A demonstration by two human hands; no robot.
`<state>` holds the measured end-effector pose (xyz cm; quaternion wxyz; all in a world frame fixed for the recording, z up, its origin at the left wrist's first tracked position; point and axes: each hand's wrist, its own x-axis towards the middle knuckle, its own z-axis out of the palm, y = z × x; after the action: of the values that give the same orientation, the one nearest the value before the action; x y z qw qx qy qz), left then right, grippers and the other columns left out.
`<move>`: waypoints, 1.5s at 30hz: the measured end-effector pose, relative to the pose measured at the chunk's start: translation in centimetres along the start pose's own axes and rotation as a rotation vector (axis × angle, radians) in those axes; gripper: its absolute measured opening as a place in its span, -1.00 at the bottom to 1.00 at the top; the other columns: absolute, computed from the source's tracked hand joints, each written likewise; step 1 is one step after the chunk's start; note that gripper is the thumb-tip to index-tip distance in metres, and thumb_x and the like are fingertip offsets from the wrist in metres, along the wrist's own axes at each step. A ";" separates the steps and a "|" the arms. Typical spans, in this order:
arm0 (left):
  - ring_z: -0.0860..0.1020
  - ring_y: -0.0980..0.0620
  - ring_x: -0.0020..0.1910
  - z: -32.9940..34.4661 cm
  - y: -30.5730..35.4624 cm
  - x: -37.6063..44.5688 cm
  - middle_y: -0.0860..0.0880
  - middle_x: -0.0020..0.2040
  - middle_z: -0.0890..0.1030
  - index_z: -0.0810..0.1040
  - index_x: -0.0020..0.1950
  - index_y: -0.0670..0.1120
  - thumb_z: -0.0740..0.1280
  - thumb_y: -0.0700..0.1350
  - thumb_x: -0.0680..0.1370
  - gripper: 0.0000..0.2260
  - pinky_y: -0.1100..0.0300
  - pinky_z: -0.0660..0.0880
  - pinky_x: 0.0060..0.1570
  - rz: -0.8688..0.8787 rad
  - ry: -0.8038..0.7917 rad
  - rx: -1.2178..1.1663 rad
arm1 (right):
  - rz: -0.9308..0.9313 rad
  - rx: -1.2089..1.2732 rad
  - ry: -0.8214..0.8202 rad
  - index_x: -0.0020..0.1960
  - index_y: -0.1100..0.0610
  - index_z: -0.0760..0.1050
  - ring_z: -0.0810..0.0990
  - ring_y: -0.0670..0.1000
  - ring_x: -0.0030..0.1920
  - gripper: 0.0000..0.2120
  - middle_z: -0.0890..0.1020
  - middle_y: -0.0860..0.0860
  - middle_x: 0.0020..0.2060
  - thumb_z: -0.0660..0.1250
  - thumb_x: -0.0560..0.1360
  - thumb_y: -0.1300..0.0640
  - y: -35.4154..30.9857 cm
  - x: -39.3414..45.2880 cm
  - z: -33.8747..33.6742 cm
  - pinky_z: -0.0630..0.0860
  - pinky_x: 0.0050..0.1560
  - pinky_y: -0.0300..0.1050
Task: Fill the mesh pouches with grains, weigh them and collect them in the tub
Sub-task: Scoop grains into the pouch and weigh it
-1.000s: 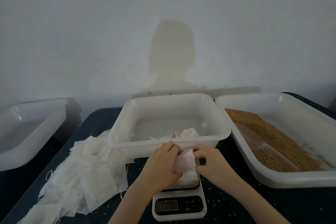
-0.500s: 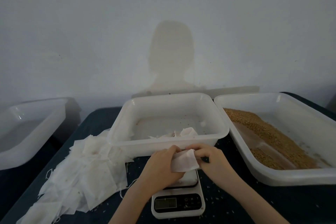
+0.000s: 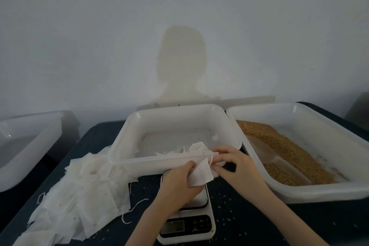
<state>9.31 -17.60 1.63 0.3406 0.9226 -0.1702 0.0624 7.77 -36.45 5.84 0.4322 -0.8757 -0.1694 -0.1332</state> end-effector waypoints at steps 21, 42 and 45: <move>0.54 0.28 -0.18 2.0 3.2 2.5 0.23 -0.23 0.58 0.48 -0.11 0.14 0.38 0.04 0.47 -0.91 0.45 0.39 -0.23 0.039 -0.031 0.031 | 0.436 -0.705 -0.258 0.25 -0.04 0.50 0.54 -0.04 0.09 -0.70 0.57 -0.06 0.16 0.26 0.52 0.09 12.4 2.7 -12.8 0.53 0.07 -0.11; 0.54 0.28 -0.21 3.7 2.5 2.9 0.23 -0.23 0.57 0.46 -0.15 0.16 0.27 0.28 0.34 -0.76 0.26 0.53 -0.14 0.100 -0.029 0.022 | 0.296 -0.656 -0.114 0.36 0.06 0.45 0.50 -0.04 -0.04 -0.62 0.42 -0.01 0.11 0.23 0.58 0.28 15.7 3.4 -11.3 0.43 -0.10 -0.23; 0.54 0.28 -0.22 3.6 2.3 2.8 0.21 -0.23 0.58 0.46 -0.14 0.16 0.28 0.27 0.36 -0.78 0.26 0.53 -0.13 0.093 -0.027 0.022 | 0.271 -0.558 -0.007 0.34 0.07 0.46 0.45 -0.07 -0.13 -0.67 0.43 0.01 0.11 0.21 0.59 0.24 15.5 3.6 -11.2 0.33 -0.22 -0.28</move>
<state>11.15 -22.35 0.92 0.3246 0.9182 -0.2168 0.0674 16.48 -53.59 2.78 0.1885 -0.9755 -0.0095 -0.1128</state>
